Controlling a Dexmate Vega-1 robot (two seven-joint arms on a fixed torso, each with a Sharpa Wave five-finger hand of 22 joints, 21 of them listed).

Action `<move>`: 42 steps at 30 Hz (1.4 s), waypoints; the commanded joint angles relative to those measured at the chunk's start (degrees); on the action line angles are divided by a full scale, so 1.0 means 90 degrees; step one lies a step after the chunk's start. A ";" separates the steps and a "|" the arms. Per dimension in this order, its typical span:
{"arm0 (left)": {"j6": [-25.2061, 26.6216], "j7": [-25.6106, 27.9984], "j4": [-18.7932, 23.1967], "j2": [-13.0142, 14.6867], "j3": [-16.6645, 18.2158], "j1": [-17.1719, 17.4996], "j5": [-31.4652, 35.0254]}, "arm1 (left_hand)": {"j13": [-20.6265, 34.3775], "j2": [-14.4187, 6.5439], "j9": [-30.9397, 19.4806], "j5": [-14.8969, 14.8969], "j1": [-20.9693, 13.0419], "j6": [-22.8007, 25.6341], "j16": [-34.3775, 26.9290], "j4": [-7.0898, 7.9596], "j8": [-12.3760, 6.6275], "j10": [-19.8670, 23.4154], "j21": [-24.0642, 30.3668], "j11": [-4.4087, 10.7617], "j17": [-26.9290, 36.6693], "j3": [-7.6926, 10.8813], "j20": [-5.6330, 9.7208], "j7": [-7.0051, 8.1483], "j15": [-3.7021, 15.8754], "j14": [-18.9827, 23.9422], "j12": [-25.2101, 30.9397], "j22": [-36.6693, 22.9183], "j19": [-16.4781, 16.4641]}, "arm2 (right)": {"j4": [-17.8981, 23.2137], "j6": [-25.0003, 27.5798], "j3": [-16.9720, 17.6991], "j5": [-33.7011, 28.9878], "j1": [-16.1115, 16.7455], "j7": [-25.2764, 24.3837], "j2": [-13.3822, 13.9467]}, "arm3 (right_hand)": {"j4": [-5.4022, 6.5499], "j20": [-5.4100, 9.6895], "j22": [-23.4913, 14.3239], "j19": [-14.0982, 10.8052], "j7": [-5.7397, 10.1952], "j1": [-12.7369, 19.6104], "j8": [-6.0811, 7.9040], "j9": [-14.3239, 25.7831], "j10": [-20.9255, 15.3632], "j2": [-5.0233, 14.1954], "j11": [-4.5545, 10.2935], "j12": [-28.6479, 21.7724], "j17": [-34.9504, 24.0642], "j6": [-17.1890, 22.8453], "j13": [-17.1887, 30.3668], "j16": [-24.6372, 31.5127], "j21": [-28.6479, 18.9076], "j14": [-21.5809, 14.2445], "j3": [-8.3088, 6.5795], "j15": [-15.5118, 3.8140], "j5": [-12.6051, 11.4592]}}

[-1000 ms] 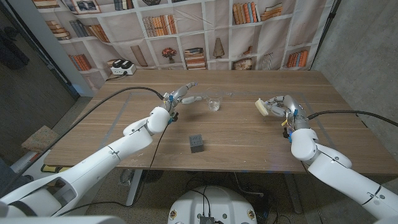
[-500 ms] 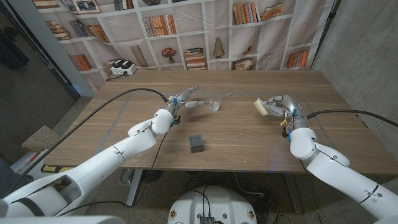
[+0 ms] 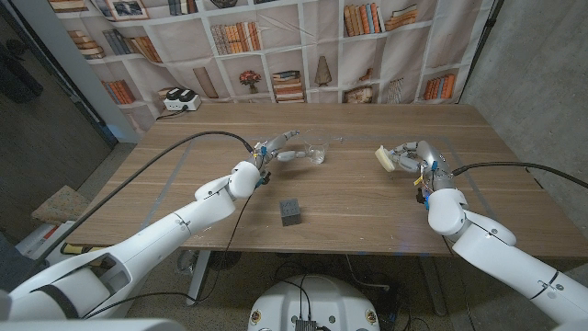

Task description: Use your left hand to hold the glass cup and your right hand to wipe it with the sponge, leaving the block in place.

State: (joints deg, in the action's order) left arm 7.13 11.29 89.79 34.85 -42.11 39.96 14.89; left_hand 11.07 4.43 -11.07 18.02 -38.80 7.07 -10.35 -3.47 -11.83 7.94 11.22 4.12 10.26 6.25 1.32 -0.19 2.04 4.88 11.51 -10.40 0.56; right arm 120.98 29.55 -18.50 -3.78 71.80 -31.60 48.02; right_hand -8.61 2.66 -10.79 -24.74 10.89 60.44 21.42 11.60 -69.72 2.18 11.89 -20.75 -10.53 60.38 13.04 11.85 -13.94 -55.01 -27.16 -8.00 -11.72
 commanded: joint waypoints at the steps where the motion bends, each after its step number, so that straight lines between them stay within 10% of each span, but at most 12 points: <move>1: -0.0237 -0.0033 -0.0372 -0.0190 -0.0118 -0.0206 -0.0017 | 0.0012 0.0029 -0.0015 0.0031 -0.0044 0.0030 -0.0024 0.0016 -0.0010 0.0002 -0.0017 0.0051 0.0021 -0.0033 0.0032 0.0027 0.0072 0.0017 0.0010 -0.0002 0.0036 | 0.0006 0.0017 -0.0001 0.0026 0.0013 -0.0033 0.0007 | 0.0009 0.0178 -0.0036 -0.0017 0.0146 0.0008 0.0032 0.0013 -0.0044 0.0050 -0.0002 -0.0033 -0.0007 0.0219 0.0018 -0.0021 0.0030 -0.0015 0.0017 -0.0554 -0.0031; 42: -0.0912 -0.0065 -0.1554 -0.0740 -0.0447 -0.0750 -0.0139 | 0.0013 -0.0055 -0.0018 0.0081 -0.0148 0.0268 -0.0081 0.0006 -0.0084 0.0199 0.0010 0.0156 0.0014 -0.0052 0.0037 0.0096 0.0156 0.0142 0.0083 0.0004 0.0045 | -0.0077 -0.0006 0.0000 0.0156 0.0010 -0.0092 -0.0018 | 0.0020 0.0199 -0.0038 -0.0063 0.0147 0.0005 0.0015 0.0012 -0.0060 0.0062 -0.0001 -0.0013 -0.0016 0.0230 0.0031 -0.0049 0.0029 -0.0032 0.0029 -0.0555 -0.0022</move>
State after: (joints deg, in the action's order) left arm 1.47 10.51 79.19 29.93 -45.33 34.52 14.31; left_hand 11.06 4.35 -11.06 18.45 -39.82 8.41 -10.65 -3.40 -12.09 8.66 11.23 5.20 10.26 5.86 1.53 0.73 2.11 5.25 11.63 -10.40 0.75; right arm 120.40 29.97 -18.92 -2.75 71.38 -31.87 48.00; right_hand -8.61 2.66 -10.79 -24.74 10.67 60.37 21.41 11.59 -69.83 2.25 12.00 -20.76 -10.54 60.59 13.20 11.41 -13.94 -54.99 -27.16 -7.98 -11.76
